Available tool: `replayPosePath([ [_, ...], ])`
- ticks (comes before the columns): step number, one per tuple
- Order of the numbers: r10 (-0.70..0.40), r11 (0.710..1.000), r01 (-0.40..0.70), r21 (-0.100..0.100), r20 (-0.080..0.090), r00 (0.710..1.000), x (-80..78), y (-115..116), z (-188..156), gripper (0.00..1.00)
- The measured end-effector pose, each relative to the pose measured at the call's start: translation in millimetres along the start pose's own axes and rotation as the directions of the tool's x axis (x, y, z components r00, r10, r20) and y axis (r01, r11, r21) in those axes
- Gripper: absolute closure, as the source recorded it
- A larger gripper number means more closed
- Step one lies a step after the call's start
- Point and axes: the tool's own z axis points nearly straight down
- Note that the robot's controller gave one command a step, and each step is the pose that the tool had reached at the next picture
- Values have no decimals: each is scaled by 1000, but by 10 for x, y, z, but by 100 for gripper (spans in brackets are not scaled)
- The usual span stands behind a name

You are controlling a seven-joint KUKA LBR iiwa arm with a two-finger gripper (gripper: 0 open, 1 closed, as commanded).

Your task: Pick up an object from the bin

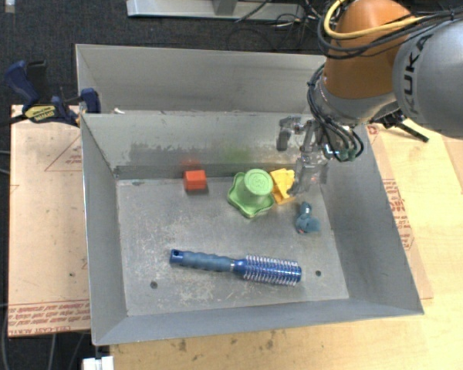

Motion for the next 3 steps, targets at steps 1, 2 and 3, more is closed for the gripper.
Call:
replayPosePath([
  [1, 3, 1000, -3, -2, 33, 999, 459, 115, 1072, 0],
  [2, -86, 996, 86, 2, 40, 995, 718, 139, 1150, 0],
  [3, -194, 981, 194, -1, 5, 981, 1619, 611, 809, 0],
])
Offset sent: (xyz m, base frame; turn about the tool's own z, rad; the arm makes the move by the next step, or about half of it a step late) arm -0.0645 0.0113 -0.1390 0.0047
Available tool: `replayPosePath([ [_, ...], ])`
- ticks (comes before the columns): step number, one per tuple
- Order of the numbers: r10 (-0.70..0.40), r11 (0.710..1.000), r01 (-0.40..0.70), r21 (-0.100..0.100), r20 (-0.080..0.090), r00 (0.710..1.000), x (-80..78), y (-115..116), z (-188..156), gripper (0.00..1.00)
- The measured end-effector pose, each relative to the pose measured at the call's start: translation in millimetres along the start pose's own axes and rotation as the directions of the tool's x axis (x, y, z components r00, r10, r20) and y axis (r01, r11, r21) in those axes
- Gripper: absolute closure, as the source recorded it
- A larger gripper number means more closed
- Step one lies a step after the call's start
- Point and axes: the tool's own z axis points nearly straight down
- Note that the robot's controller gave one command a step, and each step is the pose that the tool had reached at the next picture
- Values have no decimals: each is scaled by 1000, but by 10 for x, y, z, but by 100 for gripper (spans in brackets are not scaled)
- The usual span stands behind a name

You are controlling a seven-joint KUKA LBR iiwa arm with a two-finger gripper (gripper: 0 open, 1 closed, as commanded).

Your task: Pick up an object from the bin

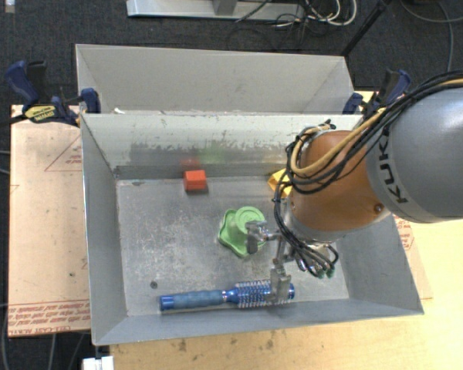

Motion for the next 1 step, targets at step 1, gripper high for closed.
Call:
replayPosePath([
  [1, -7, 1000, 7, 3, 11, 1000, -4, 52, 302, 0],
])
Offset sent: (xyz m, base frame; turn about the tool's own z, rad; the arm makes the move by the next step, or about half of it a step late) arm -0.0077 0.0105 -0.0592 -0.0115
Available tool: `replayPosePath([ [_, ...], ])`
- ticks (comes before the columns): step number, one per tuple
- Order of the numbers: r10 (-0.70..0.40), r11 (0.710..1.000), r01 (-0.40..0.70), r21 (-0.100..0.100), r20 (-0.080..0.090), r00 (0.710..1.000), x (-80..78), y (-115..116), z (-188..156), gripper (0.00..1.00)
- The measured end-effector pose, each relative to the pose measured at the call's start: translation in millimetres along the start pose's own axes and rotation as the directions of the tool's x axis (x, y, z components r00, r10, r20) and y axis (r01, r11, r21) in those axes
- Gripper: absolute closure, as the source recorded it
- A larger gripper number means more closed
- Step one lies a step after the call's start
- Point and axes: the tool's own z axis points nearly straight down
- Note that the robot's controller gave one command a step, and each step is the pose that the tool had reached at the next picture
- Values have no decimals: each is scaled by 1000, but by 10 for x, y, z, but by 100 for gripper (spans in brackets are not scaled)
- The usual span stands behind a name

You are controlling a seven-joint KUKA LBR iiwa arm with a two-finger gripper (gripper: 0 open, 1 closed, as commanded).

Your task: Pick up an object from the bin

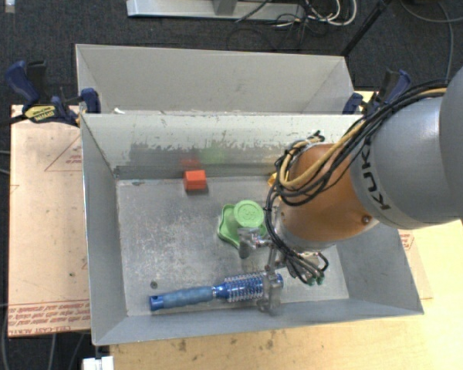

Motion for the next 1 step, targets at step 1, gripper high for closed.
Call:
replayPosePath([
  [1, 0, 1000, 0, -1, -9, 1000, 26, 3, 35, 100],
])
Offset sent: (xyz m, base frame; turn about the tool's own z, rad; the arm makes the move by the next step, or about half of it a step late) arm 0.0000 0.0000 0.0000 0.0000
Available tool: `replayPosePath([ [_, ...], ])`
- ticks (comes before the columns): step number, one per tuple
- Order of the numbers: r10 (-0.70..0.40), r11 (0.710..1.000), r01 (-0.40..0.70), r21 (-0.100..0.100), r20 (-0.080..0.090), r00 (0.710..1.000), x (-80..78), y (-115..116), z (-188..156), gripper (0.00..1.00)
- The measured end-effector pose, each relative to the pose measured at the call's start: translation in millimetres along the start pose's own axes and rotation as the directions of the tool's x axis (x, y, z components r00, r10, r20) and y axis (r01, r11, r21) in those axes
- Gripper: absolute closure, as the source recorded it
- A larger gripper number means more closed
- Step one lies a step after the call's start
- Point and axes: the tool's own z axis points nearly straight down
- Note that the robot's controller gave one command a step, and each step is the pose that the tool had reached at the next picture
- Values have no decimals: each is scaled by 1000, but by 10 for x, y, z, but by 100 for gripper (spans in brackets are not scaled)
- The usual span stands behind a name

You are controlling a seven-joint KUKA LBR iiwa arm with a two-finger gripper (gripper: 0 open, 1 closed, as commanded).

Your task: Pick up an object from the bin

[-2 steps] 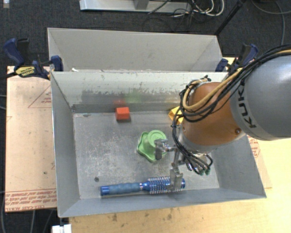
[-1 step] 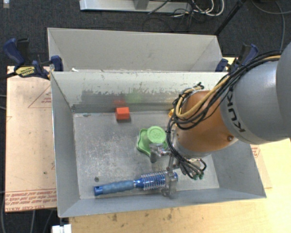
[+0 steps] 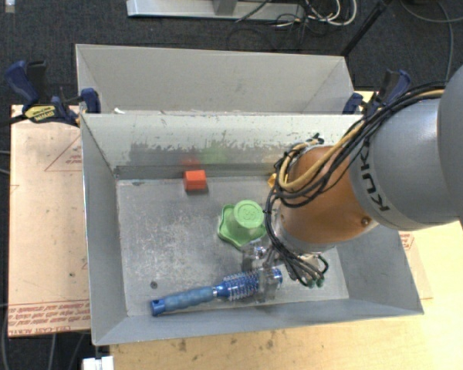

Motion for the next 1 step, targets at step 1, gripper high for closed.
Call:
replayPosePath([
  [1, 40, 999, -40, 2, 8, 999, -65, -191, -1206, 100],
])
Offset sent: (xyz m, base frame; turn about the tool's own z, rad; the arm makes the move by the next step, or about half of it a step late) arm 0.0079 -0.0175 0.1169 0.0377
